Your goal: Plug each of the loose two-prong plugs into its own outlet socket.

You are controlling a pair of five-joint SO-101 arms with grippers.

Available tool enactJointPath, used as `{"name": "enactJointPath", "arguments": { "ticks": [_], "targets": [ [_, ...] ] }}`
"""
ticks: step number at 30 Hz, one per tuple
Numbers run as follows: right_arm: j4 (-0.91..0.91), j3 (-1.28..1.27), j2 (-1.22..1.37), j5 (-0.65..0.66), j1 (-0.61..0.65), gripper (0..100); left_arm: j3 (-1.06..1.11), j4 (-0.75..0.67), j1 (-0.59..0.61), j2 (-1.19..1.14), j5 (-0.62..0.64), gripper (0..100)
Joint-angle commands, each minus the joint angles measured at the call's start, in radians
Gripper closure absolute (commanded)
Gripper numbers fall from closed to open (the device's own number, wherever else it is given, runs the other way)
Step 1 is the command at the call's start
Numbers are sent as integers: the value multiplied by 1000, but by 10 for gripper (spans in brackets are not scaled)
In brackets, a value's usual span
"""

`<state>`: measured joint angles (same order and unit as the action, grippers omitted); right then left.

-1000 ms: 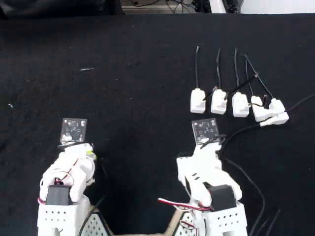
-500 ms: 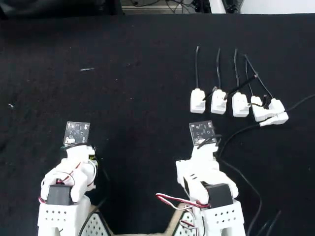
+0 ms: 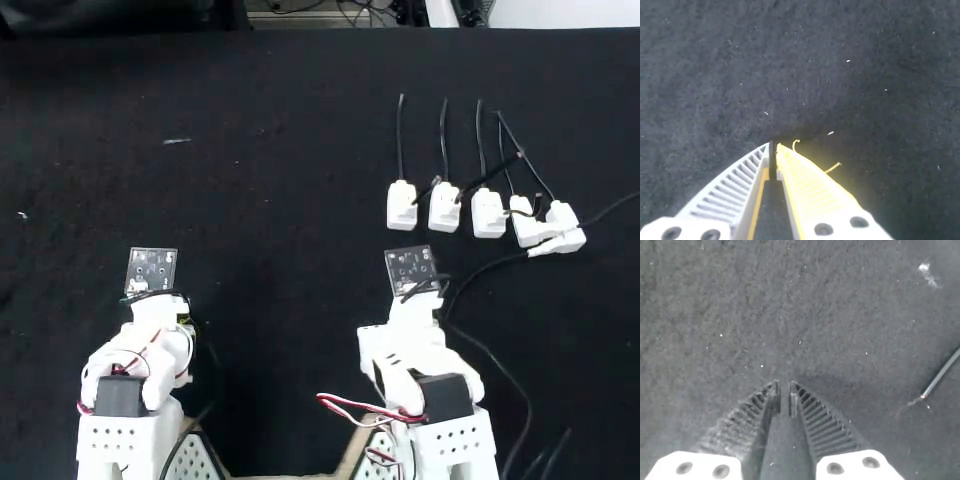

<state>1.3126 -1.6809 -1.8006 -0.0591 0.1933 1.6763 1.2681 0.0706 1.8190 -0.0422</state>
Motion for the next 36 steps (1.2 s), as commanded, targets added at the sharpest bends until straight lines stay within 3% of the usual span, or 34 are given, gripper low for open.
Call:
{"name": "enactJointPath", "arguments": {
  "ticks": [1,13,36],
  "targets": [
    [-15,-4,-76,0,5,980,22,6,10,5,8,970],
    [-8,-4,-96,0,-170,980,22,6,10,8,8,970],
    [-8,-4,-94,0,-175,980,22,6,7,5,8,970]
  ]
}}
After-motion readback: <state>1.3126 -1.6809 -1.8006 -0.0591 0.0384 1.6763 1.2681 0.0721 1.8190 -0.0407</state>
